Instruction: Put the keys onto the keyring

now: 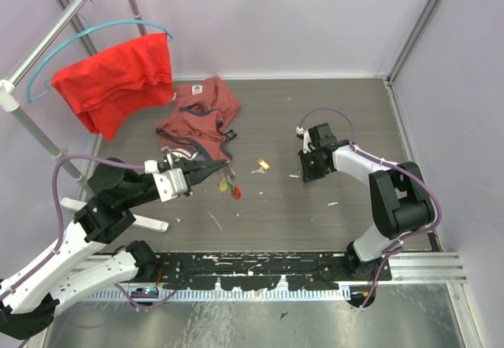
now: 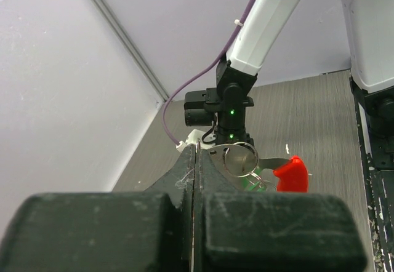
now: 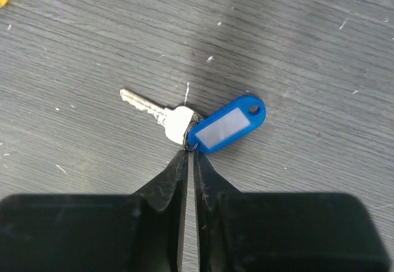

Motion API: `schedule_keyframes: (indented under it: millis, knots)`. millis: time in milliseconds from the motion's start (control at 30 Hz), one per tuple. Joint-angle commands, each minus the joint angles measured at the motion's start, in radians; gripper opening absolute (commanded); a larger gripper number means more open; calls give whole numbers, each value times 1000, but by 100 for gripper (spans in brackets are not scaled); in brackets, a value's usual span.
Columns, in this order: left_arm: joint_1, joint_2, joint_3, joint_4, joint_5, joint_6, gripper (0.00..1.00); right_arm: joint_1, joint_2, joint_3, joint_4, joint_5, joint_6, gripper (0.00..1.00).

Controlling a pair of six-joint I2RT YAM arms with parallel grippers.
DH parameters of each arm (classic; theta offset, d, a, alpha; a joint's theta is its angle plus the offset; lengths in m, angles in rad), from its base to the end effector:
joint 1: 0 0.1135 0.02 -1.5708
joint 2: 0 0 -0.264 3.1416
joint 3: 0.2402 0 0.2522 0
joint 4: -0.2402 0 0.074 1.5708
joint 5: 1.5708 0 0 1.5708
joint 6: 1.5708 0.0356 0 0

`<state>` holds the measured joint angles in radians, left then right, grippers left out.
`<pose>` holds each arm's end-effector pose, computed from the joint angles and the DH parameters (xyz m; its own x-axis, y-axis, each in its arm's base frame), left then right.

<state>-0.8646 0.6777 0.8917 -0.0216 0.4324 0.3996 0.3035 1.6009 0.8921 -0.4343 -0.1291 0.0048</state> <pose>0.0830 -0.1203 0.4100 0.4869 -0.0265 -0.8730 0.8340 0.3111 0.4557 0.2833 0.0935 0.1640 -0.8700 -0.2675 -0.4142 -0.3431 0.9317 0.1191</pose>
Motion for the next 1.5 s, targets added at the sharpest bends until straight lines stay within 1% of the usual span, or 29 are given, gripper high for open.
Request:
schedule_keyframes:
  millis: [0, 67, 200, 300, 333, 433, 467, 533, 633, 733, 967, 1167, 1467]
  knots:
    - [4, -9, 18, 18, 9, 12, 0, -2, -35, 35, 18, -64, 22, 9]
    - [5, -9, 18, 18, 11, 14, 0, 5, -40, 37, 26, -88, 35, 6]
    - [4, -9, 18, 16, 11, 15, 0, 57, -53, 41, 60, -135, 53, 1]
    - [5, -10, 19, 14, 11, 18, 0, 71, -75, 35, 88, -154, 69, 1]
    - [5, -10, 18, 13, 11, 19, 0, 72, -83, 33, 90, -143, 73, 6]
    - [5, -12, 19, 12, 11, 21, 0, 72, -117, 29, 85, -92, 71, 28]
    - [5, -12, 18, 12, 12, 21, 0, 72, -129, 27, 83, -79, 70, 32]
    - [5, -12, 18, 11, 12, 23, 0, 72, -154, 24, 77, -50, 70, 38]
    - [5, -11, 18, 8, 13, 24, 0, 71, -159, 29, 46, 18, 68, 42]
    - [4, -11, 18, 8, 13, 27, 0, 69, -132, 26, 35, 71, 70, 42]
    - [5, -14, 17, 5, 13, 29, 0, 61, -93, 0, 58, 62, 37, 42]
    - [5, -15, 17, 3, 12, 30, 0, 55, -81, -3, 73, 46, 30, 33]
    - [5, -17, 16, 3, 12, 32, 0, 38, -49, 8, 43, 64, 19, 33]
